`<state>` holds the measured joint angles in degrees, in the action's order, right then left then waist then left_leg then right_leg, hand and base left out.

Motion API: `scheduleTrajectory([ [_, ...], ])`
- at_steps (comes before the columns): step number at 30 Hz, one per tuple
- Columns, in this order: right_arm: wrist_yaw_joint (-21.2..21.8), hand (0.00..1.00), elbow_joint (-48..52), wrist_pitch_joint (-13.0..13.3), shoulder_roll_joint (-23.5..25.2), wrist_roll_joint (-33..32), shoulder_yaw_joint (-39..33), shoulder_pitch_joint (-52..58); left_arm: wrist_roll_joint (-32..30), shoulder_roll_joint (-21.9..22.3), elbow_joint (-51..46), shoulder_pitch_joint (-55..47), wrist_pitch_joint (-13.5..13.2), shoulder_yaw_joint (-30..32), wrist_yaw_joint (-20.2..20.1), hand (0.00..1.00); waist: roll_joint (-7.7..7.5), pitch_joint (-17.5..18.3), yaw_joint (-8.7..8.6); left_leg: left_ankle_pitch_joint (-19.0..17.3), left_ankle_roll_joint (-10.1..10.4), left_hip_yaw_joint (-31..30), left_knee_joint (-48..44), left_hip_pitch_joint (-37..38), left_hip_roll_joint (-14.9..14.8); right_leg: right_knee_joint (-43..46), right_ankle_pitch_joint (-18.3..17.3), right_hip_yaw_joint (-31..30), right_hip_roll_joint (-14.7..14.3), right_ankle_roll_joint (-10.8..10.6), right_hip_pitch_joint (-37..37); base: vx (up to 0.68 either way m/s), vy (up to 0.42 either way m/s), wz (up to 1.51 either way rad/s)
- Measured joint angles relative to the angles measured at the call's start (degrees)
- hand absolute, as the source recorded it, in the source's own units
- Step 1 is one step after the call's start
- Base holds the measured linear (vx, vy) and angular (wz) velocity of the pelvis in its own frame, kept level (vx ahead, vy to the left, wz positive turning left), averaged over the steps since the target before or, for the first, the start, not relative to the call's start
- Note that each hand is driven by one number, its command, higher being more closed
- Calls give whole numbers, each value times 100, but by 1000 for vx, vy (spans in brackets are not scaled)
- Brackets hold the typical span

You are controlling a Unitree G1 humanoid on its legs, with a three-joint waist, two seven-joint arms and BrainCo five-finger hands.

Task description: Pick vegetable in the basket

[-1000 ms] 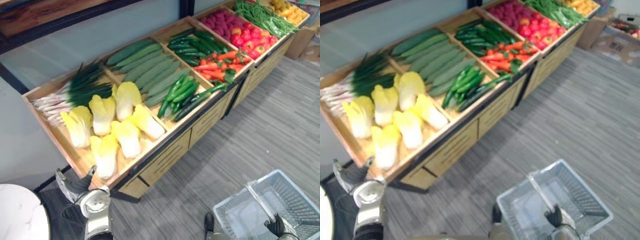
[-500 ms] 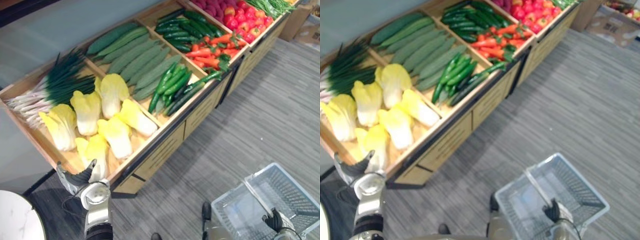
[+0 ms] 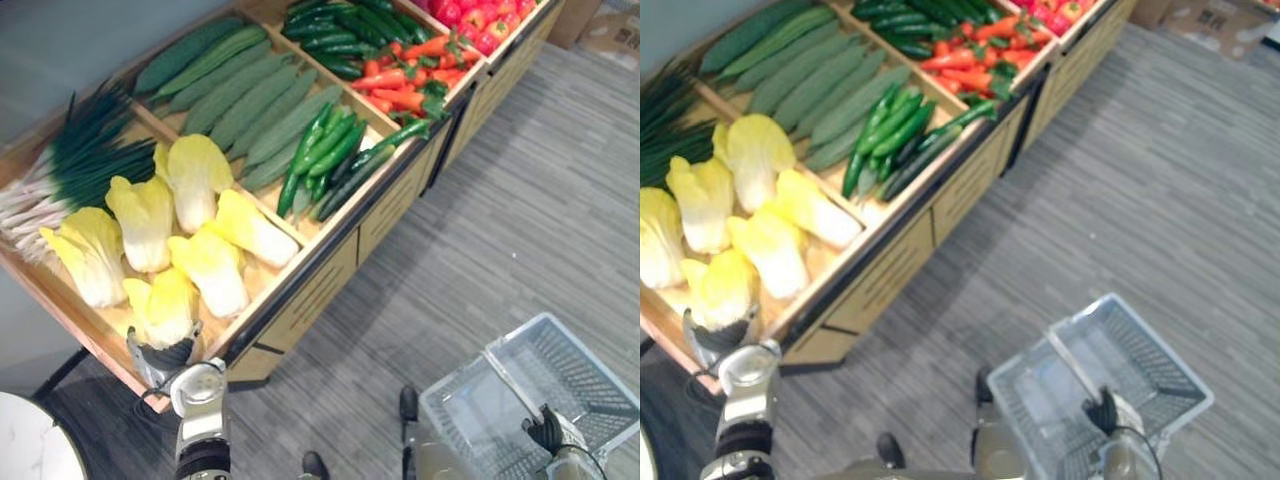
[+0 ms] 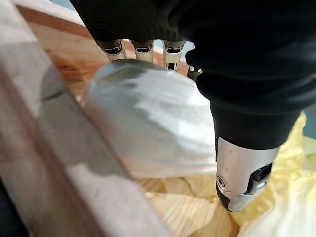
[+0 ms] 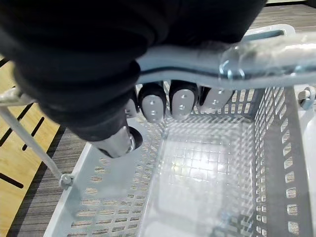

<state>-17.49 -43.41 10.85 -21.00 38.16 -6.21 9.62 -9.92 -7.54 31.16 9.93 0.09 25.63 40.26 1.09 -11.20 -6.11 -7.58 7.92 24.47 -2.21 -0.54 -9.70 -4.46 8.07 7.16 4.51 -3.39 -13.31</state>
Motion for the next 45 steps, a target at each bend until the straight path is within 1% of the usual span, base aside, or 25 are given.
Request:
scheduleTrajectory([
  [2,-32,100,3,13,-9,-2,2,-17,0,-10,74,30,2,1,0,0,1,-5,1,0,0,14,0,-29,-7,35,-3,-20,-14,4,-58,-31,-60,-6],
  [8,-96,100,-2,60,-41,-3,127,-57,14,-323,603,217,-2,96,125,0,-59,-74,-2,-5,8,132,0,-26,-15,75,11,-141,-32,21,-143,-31,-51,-10],
  [9,-108,100,-3,68,-48,-3,177,-57,31,-382,750,260,-23,158,149,100,-72,-82,-11,-8,12,144,0,-21,-20,72,21,-153,-39,33,-146,-29,-53,-5],
  [12,-125,100,-17,102,-51,-2,220,-56,73,-413,904,379,-62,221,229,100,-80,-88,-14,-22,32,157,0,-14,-44,71,22,-163,-65,35,-149,-28,-65,-4],
  [14,-133,100,-19,153,-56,-2,248,-57,74,-535,1043,456,-90,317,298,100,-83,-90,-14,-33,50,183,-1,7,-81,67,31,-188,-102,48,-148,-18,-56,-10],
  [18,-208,100,-20,223,-136,-5,443,-57,88,-836,1481,641,-115,425,307,100,-96,-98,-15,-45,69,311,3,91,-121,61,54,-293,-169,80,-142,-26,-69,-15],
  [21,-203,100,-23,238,-185,-8,455,-55,286,-1008,1740,783,-114,474,241,100,-103,-105,-45,-45,69,321,5,121,-122,61,64,-303,-173,89,-121,-29,-50,-4],
  [23,-192,100,-27,238,-209,-9,483,-55,302,-1105,1889,868,-111,525,189,100,-116,-112,-51,-53,80,334,14,170,-131,56,66,-314,-186,92,-83,-29,-46,-2],
  [26,-190,100,-20,263,-253,-13,635,-50,477,-1320,2039,938,-100,554,114,100,-171,-144,-118,-83,117,336,14,205,-157,1,77,-320,-211,102,-31,-26,-44,-2],
  [29,-123,100,-30,293,-264,-42,665,-28,533,-1333,2094,1033,-117,622,108,100,-180,-153,-122,-82,118,326,15,231,-165,-112,138,-305,-226,117,56,-15,-51,0],
  [32,-69,100,-43,278,-266,-43,665,-9,544,-1257,2024,1015,-115,571,81,100,-178,-152,-117,-81,118,291,15,319,-181,-146,169,-257,-234,129,188,3,-38,7],
  [34,-69,100,-43,244,-265,-42,664,-4,543,-1121,1753,962,-107,486,10,100,-174,-149,-115,-78,114,229,15,301,-163,-146,170,-194,-200,127,201,-10,-17,17],
  [37,-65,100,-31,199,-251,-41,629,-1,514,-674,1047,733,-102,134,-75,100,-159,-140,-100,-75,110,119,8,321,-128,-148,169,-79,-137,127,302,-10,-5,18],
  [40,-54,100,-28,166,-176,-37,488,0,460,-439,759,541,-79,-69,-118,100,-113,-112,-94,-71,104,73,5,361,-100,-148,169,-43,-98,127,368,-27,-9,8],
  [45,48,100,-24,79,-61,-38,287,10,458,-328,441,322,-68,-200,-249,100,-36,-48,-95,-60,87,-31,0,377,-110,-148,168,54,-86,126,446,-33,-30,10],
])
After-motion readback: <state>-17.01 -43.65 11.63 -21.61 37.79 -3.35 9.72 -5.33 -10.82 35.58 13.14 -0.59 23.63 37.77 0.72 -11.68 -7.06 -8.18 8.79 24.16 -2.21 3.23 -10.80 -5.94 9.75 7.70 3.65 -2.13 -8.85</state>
